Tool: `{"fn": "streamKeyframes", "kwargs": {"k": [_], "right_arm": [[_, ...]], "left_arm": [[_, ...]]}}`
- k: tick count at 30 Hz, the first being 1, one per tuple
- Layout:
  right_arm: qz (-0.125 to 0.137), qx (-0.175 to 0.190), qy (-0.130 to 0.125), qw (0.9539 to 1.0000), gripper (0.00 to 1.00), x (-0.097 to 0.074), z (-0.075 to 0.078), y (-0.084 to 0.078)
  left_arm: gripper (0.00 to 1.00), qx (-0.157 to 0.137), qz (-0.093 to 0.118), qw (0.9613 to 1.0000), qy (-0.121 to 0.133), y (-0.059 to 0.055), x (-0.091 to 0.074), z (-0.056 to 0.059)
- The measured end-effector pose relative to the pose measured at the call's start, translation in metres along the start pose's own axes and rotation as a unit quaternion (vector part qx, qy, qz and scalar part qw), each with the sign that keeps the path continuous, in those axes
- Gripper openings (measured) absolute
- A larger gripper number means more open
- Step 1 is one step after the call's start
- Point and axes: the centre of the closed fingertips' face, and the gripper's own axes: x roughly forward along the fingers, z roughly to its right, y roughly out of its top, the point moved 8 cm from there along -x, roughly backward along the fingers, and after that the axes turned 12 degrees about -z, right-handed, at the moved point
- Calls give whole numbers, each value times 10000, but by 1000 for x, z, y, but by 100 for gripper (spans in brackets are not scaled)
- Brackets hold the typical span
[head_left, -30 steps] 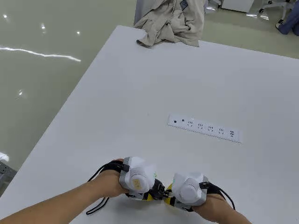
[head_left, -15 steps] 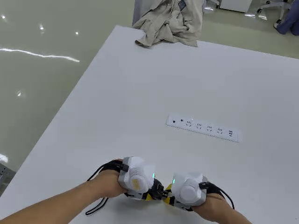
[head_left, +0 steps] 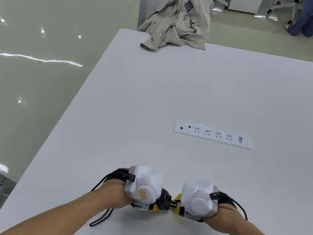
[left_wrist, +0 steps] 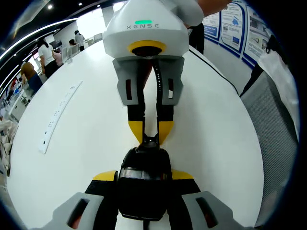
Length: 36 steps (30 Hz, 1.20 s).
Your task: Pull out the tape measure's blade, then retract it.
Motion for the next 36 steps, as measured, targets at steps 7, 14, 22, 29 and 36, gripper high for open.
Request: {"fn": "streamKeyframes", "kwargs": {"k": [7,14,22,29,36], "right_arm": [[-31,33,-25,10000,13,-4,0,-9],[-36,62,-30,10000,13,-6,-1,-15],[-49,161,2,9999,13,-10,-1,-23],[-70,228,13,9997,13,-13,-1,-31],[-95,303,36,9995,13,-16,-1,-38]], "left_arm": [[37,-19,-28,10000,-10,0,1,-1],[37,12,-45,10000,-6,1,0,0],[37,46,-64,10000,-10,1,1,0],[37,66,-87,9999,-21,1,2,0],[37,87,-102,9999,-28,1,2,0]]}}
